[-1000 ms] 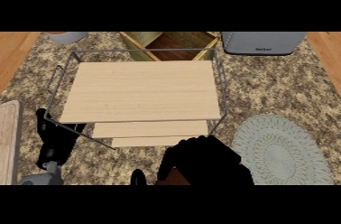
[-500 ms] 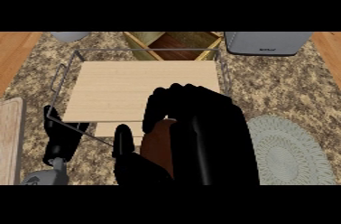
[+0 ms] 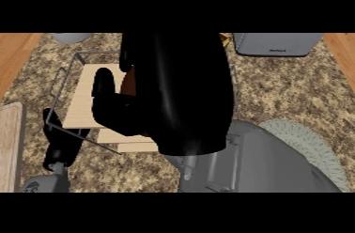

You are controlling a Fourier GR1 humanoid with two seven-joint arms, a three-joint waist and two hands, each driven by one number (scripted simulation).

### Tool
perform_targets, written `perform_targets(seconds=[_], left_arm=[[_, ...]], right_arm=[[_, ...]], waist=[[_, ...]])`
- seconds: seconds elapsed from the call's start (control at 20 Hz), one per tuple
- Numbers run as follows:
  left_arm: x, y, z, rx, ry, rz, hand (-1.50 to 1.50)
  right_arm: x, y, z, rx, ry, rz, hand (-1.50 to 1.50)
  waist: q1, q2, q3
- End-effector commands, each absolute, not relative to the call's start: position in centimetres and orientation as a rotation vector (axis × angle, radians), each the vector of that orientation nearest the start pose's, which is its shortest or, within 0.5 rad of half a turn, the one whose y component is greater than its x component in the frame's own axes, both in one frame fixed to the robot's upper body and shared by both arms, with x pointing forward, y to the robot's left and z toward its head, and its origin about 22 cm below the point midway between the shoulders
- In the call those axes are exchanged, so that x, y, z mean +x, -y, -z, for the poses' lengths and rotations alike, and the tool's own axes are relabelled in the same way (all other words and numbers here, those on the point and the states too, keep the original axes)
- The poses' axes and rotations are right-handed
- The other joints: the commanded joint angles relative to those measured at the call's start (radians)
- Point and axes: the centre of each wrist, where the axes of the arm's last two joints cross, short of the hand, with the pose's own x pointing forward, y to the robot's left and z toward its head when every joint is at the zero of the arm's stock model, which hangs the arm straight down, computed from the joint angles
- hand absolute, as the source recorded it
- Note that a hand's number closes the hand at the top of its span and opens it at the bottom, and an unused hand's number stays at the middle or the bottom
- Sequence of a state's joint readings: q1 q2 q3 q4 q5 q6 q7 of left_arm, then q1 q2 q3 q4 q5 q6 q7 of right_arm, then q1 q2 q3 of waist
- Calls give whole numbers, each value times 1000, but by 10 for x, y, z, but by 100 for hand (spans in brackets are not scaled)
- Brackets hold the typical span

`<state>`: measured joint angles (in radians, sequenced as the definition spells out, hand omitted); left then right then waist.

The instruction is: Pick the cupcake from the placemat and place it in the tiered shelf

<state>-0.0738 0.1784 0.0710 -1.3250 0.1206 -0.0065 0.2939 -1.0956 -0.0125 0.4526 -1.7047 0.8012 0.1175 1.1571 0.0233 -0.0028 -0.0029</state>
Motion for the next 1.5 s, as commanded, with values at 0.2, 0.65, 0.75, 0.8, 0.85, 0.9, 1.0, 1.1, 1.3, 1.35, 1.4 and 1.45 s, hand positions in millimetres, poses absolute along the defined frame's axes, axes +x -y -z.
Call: perform_targets(seconds=[0.2, 0.65, 0.75, 0.8, 0.85, 0.9, 1.0, 1.1, 1.3, 1.35, 1.4, 1.45], left_arm=[[257, -307, 14, 83, 1120, -27, 0], [251, -287, 27, 90, 1114, -43, 0], [252, -291, 24, 86, 1106, -41, 0], [251, -285, 24, 80, 1108, -36, 0], [253, -289, 22, 109, 1123, -53, 0], [245, -293, 26, 80, 1117, -32, 0], [241, -292, 25, 77, 1107, -50, 0], [255, -284, 20, 104, 1121, -36, 0], [254, -290, 18, 84, 1108, -32, 0], [247, -296, 33, 81, 1104, -30, 0], [246, -286, 33, 75, 1111, -32, 0], [252, -296, 26, 81, 1122, -27, 0]], right_arm=[[288, -13, -300, -906, 1586, -661, 150], [277, -18, -308, -867, 1656, -698, 150], [293, -18, -312, -854, 1656, -681, 150], [300, -25, -305, -888, 1644, -717, 150], [301, -22, -302, -926, 1602, -759, 150], [279, -31, -301, -959, 1616, -803, 150], [292, -7, -313, -844, 1634, -593, 150], [293, -4, -304, -787, 1668, -484, -150], [298, 5, -317, -712, 1681, -360, -150], [295, 7, -323, -663, 1703, -335, -150], [293, 11, -309, -618, 1694, -287, -150], [293, 14, -306, -609, 1726, -228, -150]], waist=[[-4, 2, 2], [-15, 0, 2], [-12, 2, 2], [-10, 2, 2], [-15, 1, 2], [-15, -1, 2], [-17, -2, 3], [-19, 0, 3], [-10, -1, 3], [-10, 1, 2], [-8, 0, 3], [-10, 1, 3]])
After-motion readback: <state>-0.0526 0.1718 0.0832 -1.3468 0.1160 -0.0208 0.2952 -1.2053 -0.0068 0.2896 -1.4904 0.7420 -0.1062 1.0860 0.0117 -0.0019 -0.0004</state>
